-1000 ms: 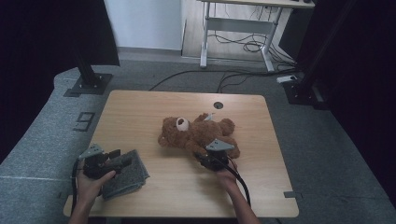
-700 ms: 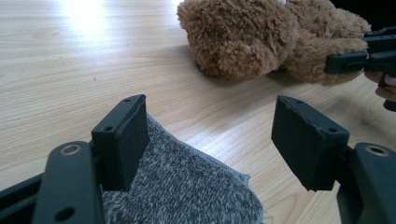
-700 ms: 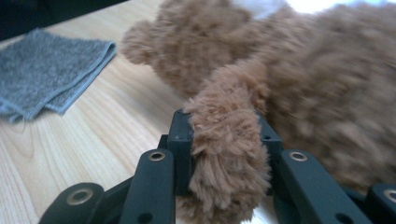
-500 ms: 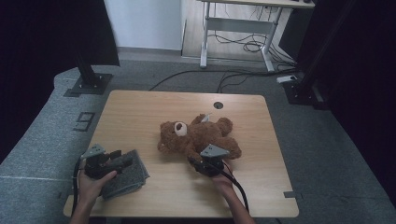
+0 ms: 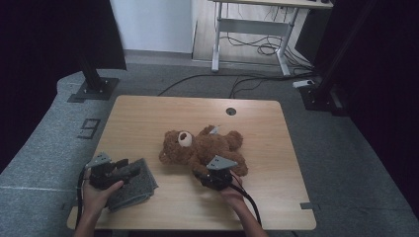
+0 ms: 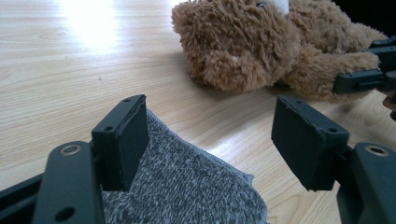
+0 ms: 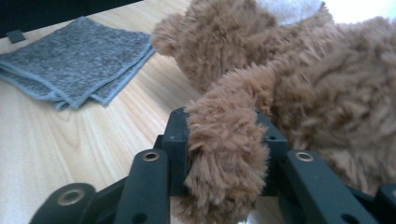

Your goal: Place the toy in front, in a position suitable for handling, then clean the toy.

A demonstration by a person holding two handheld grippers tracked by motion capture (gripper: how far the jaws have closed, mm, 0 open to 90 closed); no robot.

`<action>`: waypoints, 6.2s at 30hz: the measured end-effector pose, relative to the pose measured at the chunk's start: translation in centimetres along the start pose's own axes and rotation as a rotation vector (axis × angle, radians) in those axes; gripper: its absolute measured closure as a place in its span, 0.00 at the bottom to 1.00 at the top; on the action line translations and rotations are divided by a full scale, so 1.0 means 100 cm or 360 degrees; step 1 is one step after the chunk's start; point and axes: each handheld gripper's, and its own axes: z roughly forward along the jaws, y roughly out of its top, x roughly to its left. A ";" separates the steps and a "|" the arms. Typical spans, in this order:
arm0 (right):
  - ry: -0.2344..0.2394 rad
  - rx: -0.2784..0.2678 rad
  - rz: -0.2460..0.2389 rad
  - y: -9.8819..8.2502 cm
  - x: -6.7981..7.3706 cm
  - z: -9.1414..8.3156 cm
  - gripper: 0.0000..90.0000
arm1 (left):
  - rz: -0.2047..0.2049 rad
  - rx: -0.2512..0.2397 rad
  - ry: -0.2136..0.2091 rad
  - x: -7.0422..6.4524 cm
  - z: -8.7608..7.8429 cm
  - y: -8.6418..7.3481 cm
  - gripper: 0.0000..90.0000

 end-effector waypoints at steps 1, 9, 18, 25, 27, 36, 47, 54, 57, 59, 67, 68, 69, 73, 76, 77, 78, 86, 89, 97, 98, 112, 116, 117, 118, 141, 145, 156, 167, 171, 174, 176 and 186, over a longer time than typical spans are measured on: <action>-0.0004 -0.0003 0.0013 -0.001 -0.002 -0.001 0.71 | 0.0002 0.0003 0.0003 0.000 0.000 0.000 0.31; -0.0035 -0.0056 0.0095 -0.001 -0.010 -0.009 0.48 | -0.0007 0.0022 0.0057 0.002 0.001 0.000 0.29; -0.0282 -0.0232 0.0132 0.020 -0.014 -0.048 0.32 | 0.0008 0.0025 0.0067 0.002 -0.002 0.004 0.26; -0.0402 -0.0249 0.0224 0.017 -0.040 -0.061 0.29 | 0.0037 0.0076 0.0077 -0.001 0.003 0.001 0.25; -0.0414 -0.0240 0.0262 0.012 -0.045 -0.062 0.29 | 0.0035 0.0084 0.0076 -0.002 0.004 0.000 0.25; -0.0392 -0.0224 0.0311 0.003 -0.053 -0.061 0.30 | 0.0058 0.0210 0.0119 -0.007 0.010 -0.007 0.16; -0.0396 -0.0194 0.0311 -0.006 -0.053 -0.064 0.30 | 0.0166 0.0478 0.0289 -0.004 0.029 -0.026 0.06; -0.0409 -0.0191 0.0314 -0.007 -0.053 -0.064 0.31 | 0.0176 0.0490 0.0330 -0.002 0.038 -0.033 0.08; -0.0415 -0.0189 0.0318 -0.008 -0.054 -0.064 0.31 | 0.0203 0.0501 0.0356 -0.002 0.043 -0.037 0.10; -0.0417 -0.0188 0.0320 -0.008 -0.054 -0.064 0.31 | 0.0226 0.0496 0.0371 -0.003 0.045 -0.037 0.12; -0.0435 -0.0181 0.0318 -0.009 -0.053 -0.063 0.31 | 0.0252 0.0376 0.0358 0.002 0.041 -0.038 0.56; -0.0436 -0.0181 0.0317 -0.009 -0.053 -0.063 0.31 | 0.0252 0.0376 0.0358 0.002 0.041 -0.038 0.64; -0.0440 -0.0181 0.0317 -0.009 -0.053 -0.064 0.31 | 0.0251 0.0359 0.0352 0.004 0.040 -0.039 0.69; -0.0442 -0.0182 0.0321 -0.009 -0.054 -0.064 0.31 | 0.0243 0.0355 0.0374 0.003 0.039 -0.038 0.81; -0.0447 -0.0184 0.0324 -0.010 -0.055 -0.065 0.31 | 0.0209 0.0353 0.0357 0.003 0.037 -0.037 0.84; -0.0447 -0.0184 0.0324 -0.010 -0.055 -0.065 0.31 | 0.0201 0.0348 0.0343 0.004 0.036 -0.036 0.84; -0.0448 -0.0184 0.0326 -0.010 -0.056 -0.066 0.31 | 0.0177 0.0311 0.0310 0.004 0.032 -0.034 0.85; -0.0467 -0.0190 0.0334 -0.011 -0.059 -0.069 0.31 | 0.0121 0.0061 0.0156 -0.006 0.010 -0.018 0.85; -0.0472 -0.0187 0.0344 -0.012 -0.061 -0.071 0.31 | 0.0146 -0.0022 0.0119 -0.016 0.004 -0.010 0.85; -0.0469 -0.0199 0.0355 -0.015 -0.061 -0.077 0.31 | 0.0151 -0.0085 0.0066 -0.025 0.000 0.001 0.85; -0.0472 -0.0197 0.0355 -0.016 -0.061 -0.079 0.31 | 0.0147 -0.0091 0.0061 -0.025 0.000 0.002 0.85; -0.0501 -0.0176 0.0399 -0.028 -0.066 -0.088 0.30 | 0.0253 -0.0130 -0.0082 -0.054 0.023 0.029 0.85; -0.0502 -0.0159 0.0411 -0.031 -0.069 -0.087 0.30 | 0.0277 -0.0131 -0.0107 -0.062 0.027 0.034 0.85; -0.0502 -0.0159 0.0411 -0.031 -0.069 -0.087 0.30 | 0.0277 -0.0131 -0.0107 -0.062 0.027 0.034 0.85; -0.0501 -0.0154 0.0411 -0.031 -0.069 -0.086 0.30 | 0.0274 -0.0130 -0.0111 -0.063 0.028 0.034 0.85; -0.0435 -0.0122 0.0462 -0.043 -0.075 -0.073 0.38 | 0.0363 -0.0033 -0.0382 -0.121 0.110 0.077 0.84; -0.0418 -0.0118 0.0445 -0.044 -0.074 -0.070 0.46 | 0.0371 0.0018 -0.0436 -0.133 0.130 0.083 0.84; -0.0513 -0.0134 0.0339 -0.041 -0.064 -0.067 0.65 | 0.0431 0.0100 -0.0535 -0.175 0.175 0.087 0.83; -0.0452 -0.0138 0.0324 -0.042 -0.069 -0.071 0.70 | 0.0527 0.0207 -0.0375 -0.174 0.192 0.067 0.84; -0.0420 -0.0143 0.0305 -0.043 -0.071 -0.074 0.71 | 0.0575 0.0198 -0.0242 -0.166 0.182 0.061 0.84; -0.0408 -0.0149 0.0305 -0.044 -0.073 -0.074 0.71 | 0.0544 0.0189 -0.0210 -0.153 0.173 0.055 0.84; -0.0396 -0.0152 0.0303 -0.046 -0.074 -0.075 0.71 | 0.0495 0.0180 -0.0191 -0.137 0.162 0.052 0.84; -0.0354 -0.0170 0.0319 -0.048 -0.077 -0.074 0.71 | 0.0323 0.0075 -0.0071 -0.072 0.109 0.050 0.84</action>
